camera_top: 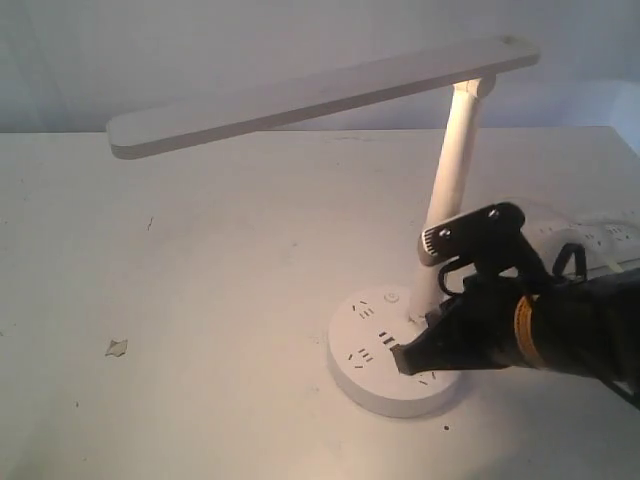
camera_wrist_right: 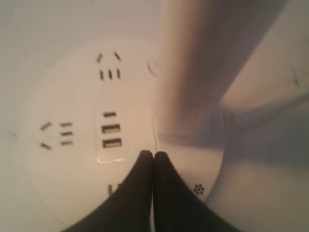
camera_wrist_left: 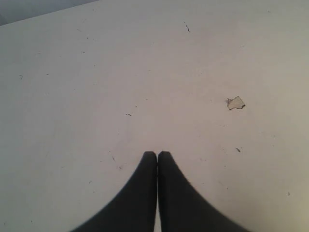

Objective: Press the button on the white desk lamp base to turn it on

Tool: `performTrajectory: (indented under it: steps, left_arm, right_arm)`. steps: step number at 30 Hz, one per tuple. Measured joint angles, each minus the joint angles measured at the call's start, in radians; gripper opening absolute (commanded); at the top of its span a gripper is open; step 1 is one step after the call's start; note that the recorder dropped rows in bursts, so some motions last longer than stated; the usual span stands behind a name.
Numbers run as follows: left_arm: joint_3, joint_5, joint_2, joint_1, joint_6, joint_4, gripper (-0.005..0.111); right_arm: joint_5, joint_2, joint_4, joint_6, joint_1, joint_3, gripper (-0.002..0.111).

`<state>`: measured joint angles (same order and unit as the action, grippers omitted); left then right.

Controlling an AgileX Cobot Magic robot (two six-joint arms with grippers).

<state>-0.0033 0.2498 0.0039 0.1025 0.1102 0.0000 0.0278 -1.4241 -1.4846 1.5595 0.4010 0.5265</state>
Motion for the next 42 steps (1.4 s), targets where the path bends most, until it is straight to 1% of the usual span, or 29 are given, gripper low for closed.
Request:
performTrajectory:
  steps: [4, 8, 16, 18, 25, 31, 32, 36, 42]
  left_arm:
    - [0.000, 0.000, 0.000, 0.000, 0.000, 0.000, 0.000]
    - [0.000, 0.000, 0.000, 0.000, 0.000, 0.000, 0.000]
    - [0.000, 0.000, 0.000, 0.000, 0.000, 0.000, 0.000]
    - [0.000, 0.000, 0.000, 0.000, 0.000, 0.000, 0.000]
    - [0.000, 0.000, 0.000, 0.000, 0.000, 0.000, 0.000]
    - [0.000, 0.000, 0.000, 0.000, 0.000, 0.000, 0.000]
    - [0.000, 0.000, 0.000, 0.000, 0.000, 0.000, 0.000]
    - [0.000, 0.000, 0.000, 0.000, 0.000, 0.000, 0.000]
    - [0.000, -0.002, 0.000, 0.000, 0.000, 0.000, 0.000]
  right_arm:
    - [-0.008, 0.135, 0.000, 0.000, 0.000, 0.000, 0.000]
    - [-0.008, 0.320, 0.000, 0.000, 0.000, -0.027, 0.000]
    - [0.042, 0.642, 0.007, 0.000, 0.000, -0.208, 0.000]
    - [0.054, 0.719, 0.013, 0.000, 0.000, -0.230, 0.000]
    - [0.061, 1.025, 0.013, 0.000, 0.000, -0.234, 0.000]
    - [0.058, 1.212, 0.013, 0.000, 0.000, -0.234, 0.000]
    - [0.049, 1.270, 0.013, 0.000, 0.000, -0.239, 0.000]
    - [0.035, 1.392, 0.013, 0.009, 0.000, -0.284, 0.000]
    - [0.087, 1.418, 0.030, 0.140, 0.000, -0.375, 0.000]
